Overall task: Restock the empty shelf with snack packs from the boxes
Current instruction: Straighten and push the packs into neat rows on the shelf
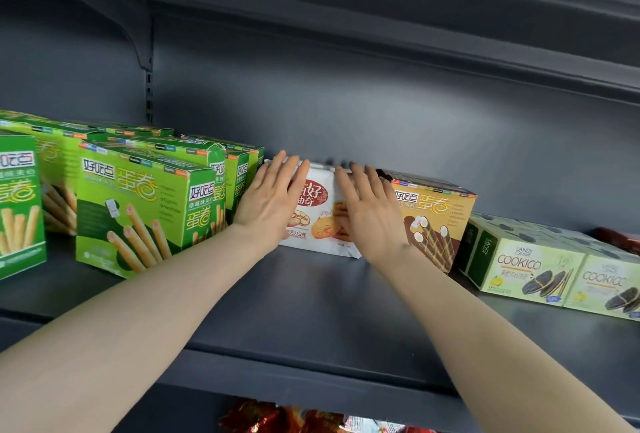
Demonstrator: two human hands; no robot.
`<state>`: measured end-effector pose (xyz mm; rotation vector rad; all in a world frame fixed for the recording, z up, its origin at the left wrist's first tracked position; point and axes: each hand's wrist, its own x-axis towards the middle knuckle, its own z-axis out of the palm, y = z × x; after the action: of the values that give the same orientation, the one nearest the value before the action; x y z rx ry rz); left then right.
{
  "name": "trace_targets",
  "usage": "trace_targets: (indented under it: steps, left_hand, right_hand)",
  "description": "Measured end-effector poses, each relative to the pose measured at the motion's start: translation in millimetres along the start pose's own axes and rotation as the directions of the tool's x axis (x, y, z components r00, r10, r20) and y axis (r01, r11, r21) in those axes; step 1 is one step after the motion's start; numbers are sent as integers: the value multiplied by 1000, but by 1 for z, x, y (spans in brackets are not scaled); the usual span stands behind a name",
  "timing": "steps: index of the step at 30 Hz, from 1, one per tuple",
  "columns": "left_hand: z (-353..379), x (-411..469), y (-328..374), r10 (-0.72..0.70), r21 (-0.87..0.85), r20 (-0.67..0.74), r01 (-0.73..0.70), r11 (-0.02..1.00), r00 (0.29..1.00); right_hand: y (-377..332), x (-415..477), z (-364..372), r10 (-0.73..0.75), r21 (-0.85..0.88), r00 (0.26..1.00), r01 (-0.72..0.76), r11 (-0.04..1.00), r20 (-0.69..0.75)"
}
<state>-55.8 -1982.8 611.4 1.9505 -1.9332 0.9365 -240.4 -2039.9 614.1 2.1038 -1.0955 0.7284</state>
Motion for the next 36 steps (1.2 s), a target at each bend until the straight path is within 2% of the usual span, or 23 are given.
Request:
trace_targets:
  steps: [4,6,8,10,12,17,23,27,29,33,36]
  left_hand:
    - [-18,-6,8,-3,37,-15,3,999,1000]
    - [-30,-9,12,18,27,-68,-17,1000,997]
    - [-41,-10,13,80,13,-195,-79,997,978]
    - [-49,-14,11,135,31,-372,-134,991,918]
    - [-56,-22,6,151,54,-457,-142,988,877]
    - [-74,-43,-22,156,65,-472,-142,988,868]
    - [-94,-87,-70,156,-30,-477,-193,981,865]
    - [-90,-126,-116,145,-80,-464,-205,976,874]
    - [-84,-143,-139,139,-99,-425,-198,975,894]
    - [-73,-171,-178,140,-103,-350,-187,977,926]
    - [-70,-182,-193,158,-38,-313,-179,983,936]
  right_hand:
    - [3,-7,-2,-64,3,998,64,998,4]
    - [5,-5,-9,-76,31,997,76,997,1]
    - [4,-3,-16,-80,46,996,81,996,-23]
    - [0,-3,-21,-92,45,995,94,995,-49]
    - [-8,-7,-26,-94,55,993,98,994,-70]
    - [-38,-14,-51,-44,25,998,46,999,-53]
    - [-99,-23,-96,85,44,982,-79,996,-169]
    - [-155,-30,-112,113,73,968,-99,992,-222]
    - [-184,-32,-115,106,84,973,-90,992,-206]
    - [-230,-33,-118,-6,-14,981,3,1000,-193]
    - [-256,-31,-117,-65,-47,977,57,997,-201]
